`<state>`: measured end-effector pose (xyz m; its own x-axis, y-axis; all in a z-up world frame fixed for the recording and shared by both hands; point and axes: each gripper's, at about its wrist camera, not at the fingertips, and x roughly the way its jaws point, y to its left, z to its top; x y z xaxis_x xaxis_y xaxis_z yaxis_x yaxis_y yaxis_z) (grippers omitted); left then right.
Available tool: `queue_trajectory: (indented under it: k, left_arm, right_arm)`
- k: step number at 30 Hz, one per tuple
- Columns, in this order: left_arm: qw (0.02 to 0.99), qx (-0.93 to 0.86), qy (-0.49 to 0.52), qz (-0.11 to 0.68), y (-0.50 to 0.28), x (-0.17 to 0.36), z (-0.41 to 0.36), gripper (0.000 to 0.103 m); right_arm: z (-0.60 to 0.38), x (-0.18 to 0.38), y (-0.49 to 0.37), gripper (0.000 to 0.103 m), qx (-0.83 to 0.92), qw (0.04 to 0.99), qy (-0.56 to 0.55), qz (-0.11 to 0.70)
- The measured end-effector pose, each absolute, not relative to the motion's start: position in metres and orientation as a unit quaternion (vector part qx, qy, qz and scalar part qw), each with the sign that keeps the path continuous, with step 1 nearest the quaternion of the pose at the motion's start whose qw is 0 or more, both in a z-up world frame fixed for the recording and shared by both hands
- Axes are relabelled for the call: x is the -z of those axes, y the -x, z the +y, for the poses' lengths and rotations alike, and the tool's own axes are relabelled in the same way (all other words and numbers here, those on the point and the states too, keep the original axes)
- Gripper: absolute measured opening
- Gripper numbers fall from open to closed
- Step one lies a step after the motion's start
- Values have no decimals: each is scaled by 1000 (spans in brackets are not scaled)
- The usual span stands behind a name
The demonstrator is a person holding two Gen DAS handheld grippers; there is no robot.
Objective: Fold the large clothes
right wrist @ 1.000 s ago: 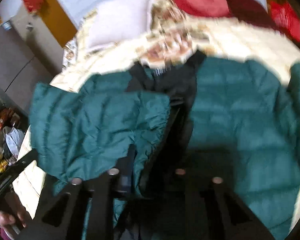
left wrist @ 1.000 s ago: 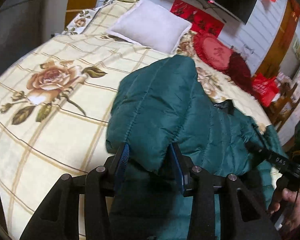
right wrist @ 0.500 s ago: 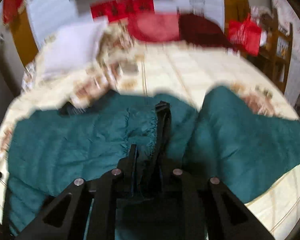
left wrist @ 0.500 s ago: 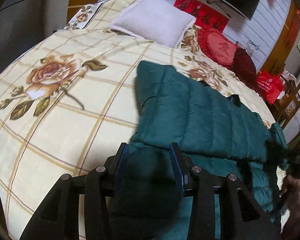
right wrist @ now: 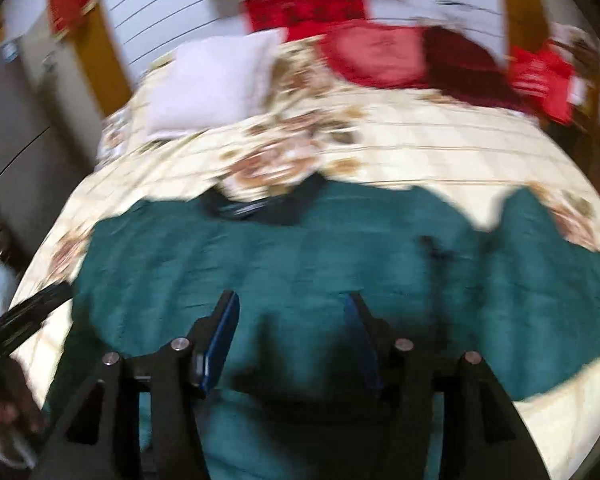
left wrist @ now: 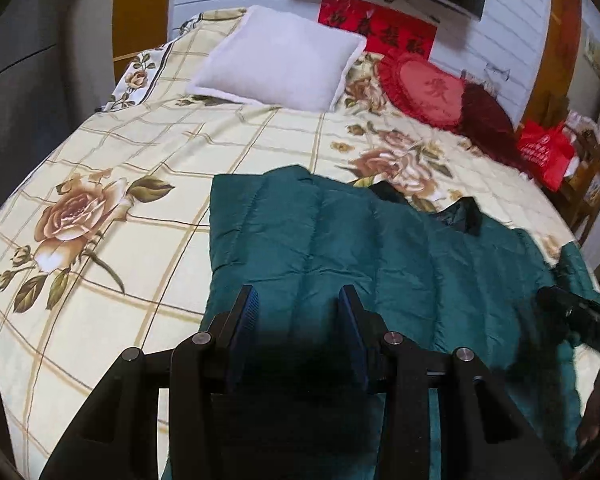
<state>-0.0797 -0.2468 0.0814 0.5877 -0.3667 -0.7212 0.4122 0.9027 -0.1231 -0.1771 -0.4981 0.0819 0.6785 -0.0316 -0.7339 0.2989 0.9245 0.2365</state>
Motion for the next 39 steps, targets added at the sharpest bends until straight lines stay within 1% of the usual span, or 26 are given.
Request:
queue_trajectory:
  k: [4,9,13,17,22,26,29,34,37,39]
  left_arm:
    - [889,203,-57,407,72,-65,-259,45]
    - [891,203,-78,399,73,-52,-264,45]
    - [888,204,-72,407,69,-47,-263,45]
    - [888,205,-63,407,70,-46,-261,45]
    - [890,204,-64,403,71,-44,-261,45]
    - [891,203,-63,402,71,-44,-262,46]
    - [892,199,-66,400,71,-43,-263,46]
    - [892,199,-66,401,70,-43,-263,47]
    - [889,213,-41,403,69,-47,-255,47]
    - [887,226,2,403,68,-53,-242,47]
  right_arm:
    - [-471,-64,141,57,76,903,-127,404]
    - [-468,-38,113,58,91,899,-94,419]
    - [-474,-29,101,61,94,896,-98,423]
    - [-476,-43,115,61,85,894,-106,428]
    - [-490,-68,170,62,103,906,-109,395]
    - [-512,-55,194,62,142,896,-115,404]
    - [-529,-33,196,61,146,885,-148,416]
    - [-522,-34,189,61,158,884,-120,424]
    - [-520,-46,198,61,159,887,-128,413]
    - [-518,-56,210,61,160,893,-131,400]
